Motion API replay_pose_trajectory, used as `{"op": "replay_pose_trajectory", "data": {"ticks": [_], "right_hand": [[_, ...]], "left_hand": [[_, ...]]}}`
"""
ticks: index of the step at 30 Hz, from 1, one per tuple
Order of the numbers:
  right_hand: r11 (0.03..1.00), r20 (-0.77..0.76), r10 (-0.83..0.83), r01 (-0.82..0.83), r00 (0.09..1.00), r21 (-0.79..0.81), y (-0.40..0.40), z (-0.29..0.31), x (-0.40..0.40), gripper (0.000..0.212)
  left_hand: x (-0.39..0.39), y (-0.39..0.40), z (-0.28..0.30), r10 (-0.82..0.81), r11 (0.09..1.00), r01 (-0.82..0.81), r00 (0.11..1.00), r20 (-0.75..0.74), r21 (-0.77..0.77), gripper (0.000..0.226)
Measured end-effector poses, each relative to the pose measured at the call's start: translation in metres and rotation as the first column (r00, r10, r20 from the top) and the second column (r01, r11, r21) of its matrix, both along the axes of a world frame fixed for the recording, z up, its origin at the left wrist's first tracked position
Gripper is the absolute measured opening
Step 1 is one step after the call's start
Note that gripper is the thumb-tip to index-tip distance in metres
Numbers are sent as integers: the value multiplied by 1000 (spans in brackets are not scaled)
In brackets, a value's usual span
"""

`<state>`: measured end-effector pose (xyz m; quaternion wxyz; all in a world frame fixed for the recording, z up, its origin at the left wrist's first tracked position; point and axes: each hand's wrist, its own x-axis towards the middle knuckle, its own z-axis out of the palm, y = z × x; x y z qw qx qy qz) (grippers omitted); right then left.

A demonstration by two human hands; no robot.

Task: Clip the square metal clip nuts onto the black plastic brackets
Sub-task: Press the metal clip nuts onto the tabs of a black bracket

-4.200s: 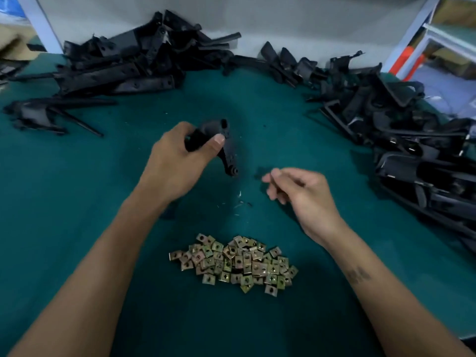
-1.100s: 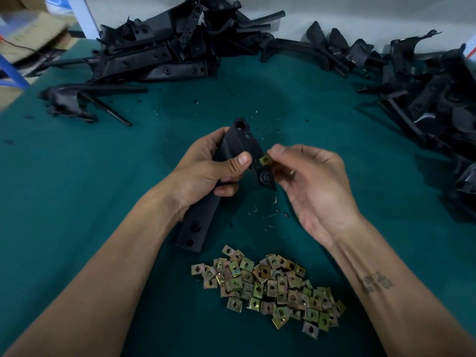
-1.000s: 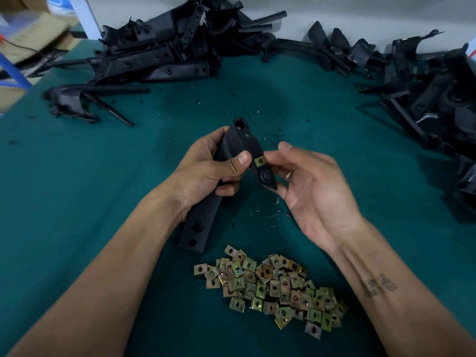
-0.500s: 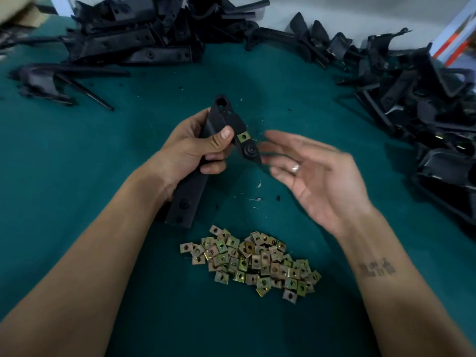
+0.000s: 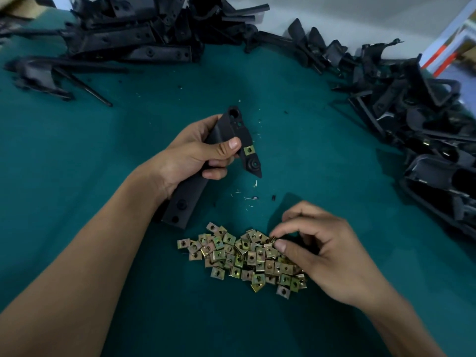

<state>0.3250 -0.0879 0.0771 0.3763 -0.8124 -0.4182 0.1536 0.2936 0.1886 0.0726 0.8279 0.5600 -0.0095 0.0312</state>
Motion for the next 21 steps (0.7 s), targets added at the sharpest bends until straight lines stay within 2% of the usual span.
{"op": "replay_pose_trajectory", "data": {"ticks": [2,5,8,11,15,17,19,21], "right_hand": [[998,-67,-16,20,998,60,-1,-3,3,5],[964,-305,-39,116,952,240,-1,-3,10,4],[883,-522,-40,274,852,381,10,-3,24,5],[777,-693,-4,438,721,452,32,-1,44,10],[675,-815,130,551,564,490,78,5,68,14],[641,-836,190,580,515,503,98,5,74,15],[636,-824,202,569,530,522,111,3,76,14],[660,-788,201,515,581,548,117,-1,76,14]], "left_hand": [[0,1,0,5,1000,-5,1000,-4,-1,25],[0,2,0,-8,1000,7,1000,-11,-17,18],[0,1,0,-8,999,6,999,-32,-47,13],[0,1,-1,8,995,-15,998,-65,-100,16],[0,2,0,-2,991,-9,996,-85,-133,13],[-1,3,-1,-9,991,-2,997,-83,-133,11],[-1,3,-2,-13,992,3,997,-78,-126,11],[-1,2,-3,-11,995,4,997,-74,-96,15]]}}
